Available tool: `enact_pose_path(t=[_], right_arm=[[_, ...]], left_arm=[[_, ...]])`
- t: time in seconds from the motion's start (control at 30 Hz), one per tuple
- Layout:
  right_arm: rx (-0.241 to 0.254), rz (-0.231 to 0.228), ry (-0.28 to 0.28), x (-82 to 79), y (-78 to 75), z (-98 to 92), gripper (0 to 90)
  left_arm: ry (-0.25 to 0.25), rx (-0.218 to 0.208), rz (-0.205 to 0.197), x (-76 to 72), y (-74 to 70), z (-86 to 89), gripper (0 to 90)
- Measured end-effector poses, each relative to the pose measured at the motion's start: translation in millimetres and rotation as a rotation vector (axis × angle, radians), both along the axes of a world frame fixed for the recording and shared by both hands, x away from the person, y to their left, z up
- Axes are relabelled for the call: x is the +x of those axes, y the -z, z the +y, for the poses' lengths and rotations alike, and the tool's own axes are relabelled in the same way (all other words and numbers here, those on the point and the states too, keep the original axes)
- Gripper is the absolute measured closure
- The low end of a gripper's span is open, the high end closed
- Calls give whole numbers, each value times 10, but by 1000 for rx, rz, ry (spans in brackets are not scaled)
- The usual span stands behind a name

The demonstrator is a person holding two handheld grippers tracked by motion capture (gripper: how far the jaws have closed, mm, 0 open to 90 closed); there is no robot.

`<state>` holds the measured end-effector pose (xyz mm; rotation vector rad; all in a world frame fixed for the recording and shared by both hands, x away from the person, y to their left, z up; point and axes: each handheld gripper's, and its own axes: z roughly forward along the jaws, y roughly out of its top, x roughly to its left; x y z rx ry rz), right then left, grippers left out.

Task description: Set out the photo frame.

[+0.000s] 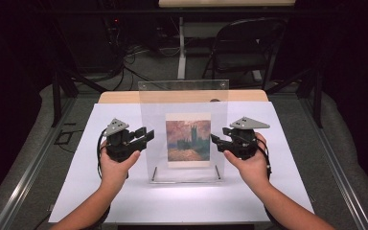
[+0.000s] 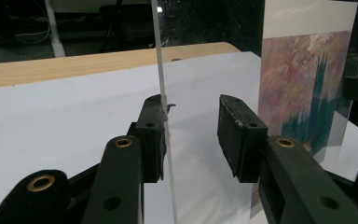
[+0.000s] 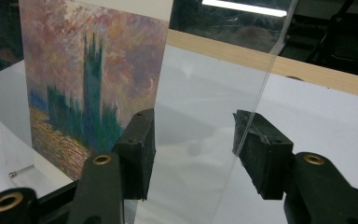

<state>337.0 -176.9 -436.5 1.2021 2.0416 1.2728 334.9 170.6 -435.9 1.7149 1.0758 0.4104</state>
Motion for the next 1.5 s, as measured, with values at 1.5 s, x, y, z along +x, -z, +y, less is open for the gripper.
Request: enact_pose_path(t=[1.5], right_arm=[[79,-69,-52,-461,104,-126,568]], left_arm=[[82,-37,-44,-416,83,92,627]])
